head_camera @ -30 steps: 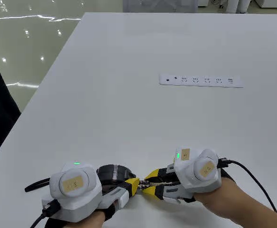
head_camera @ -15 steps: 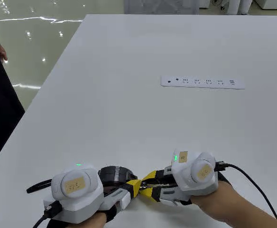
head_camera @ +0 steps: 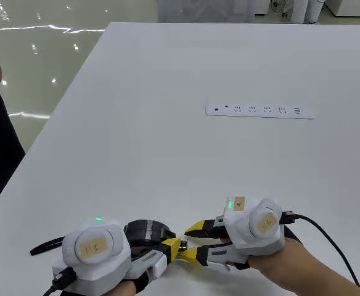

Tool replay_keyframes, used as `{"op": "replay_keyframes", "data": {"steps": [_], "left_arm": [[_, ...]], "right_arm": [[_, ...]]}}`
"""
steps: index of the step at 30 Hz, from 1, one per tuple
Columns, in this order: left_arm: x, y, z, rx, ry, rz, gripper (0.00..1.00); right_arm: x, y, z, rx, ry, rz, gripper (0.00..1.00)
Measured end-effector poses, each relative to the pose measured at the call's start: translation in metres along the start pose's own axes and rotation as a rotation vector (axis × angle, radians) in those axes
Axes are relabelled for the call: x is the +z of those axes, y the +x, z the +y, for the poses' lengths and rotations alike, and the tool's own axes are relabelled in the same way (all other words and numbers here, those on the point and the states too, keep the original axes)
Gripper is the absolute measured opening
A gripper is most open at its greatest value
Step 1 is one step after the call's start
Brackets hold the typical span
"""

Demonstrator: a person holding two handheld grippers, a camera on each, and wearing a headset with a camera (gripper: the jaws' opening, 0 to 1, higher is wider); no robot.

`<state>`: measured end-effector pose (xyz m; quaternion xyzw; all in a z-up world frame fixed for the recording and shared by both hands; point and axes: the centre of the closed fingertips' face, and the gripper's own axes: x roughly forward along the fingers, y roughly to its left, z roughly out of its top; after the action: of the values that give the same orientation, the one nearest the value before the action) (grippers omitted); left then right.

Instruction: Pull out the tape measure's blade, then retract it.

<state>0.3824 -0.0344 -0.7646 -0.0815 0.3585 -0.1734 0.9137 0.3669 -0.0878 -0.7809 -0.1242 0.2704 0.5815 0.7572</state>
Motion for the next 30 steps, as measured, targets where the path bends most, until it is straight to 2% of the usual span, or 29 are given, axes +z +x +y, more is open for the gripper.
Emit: {"op": "replay_keyframes", "data": {"steps": [5,12,21,27,30], "left_arm": [[0.001,-0.001,-0.001,-0.01,-0.008,0.001,0.61],[0.001,-0.007,-0.002,-0.019,0.034,0.0,0.64],[0.006,-0.02,-0.002,-0.044,0.079,-0.023,0.69],[0.007,-0.029,0.001,-0.063,0.089,-0.025,0.71],[0.009,-0.034,0.004,-0.069,0.12,-0.036,0.73]], "right_arm": [[0.001,-0.002,0.0,-0.006,0.002,-0.002,0.25],[0.001,-0.01,0.0,-0.038,0.026,-0.004,0.35],[0.005,-0.027,-0.001,-0.094,0.048,-0.016,0.45],[0.001,-0.04,0.001,-0.127,0.071,-0.01,0.51],[-0.002,-0.047,0.002,-0.151,0.08,-0.005,0.56]]}}
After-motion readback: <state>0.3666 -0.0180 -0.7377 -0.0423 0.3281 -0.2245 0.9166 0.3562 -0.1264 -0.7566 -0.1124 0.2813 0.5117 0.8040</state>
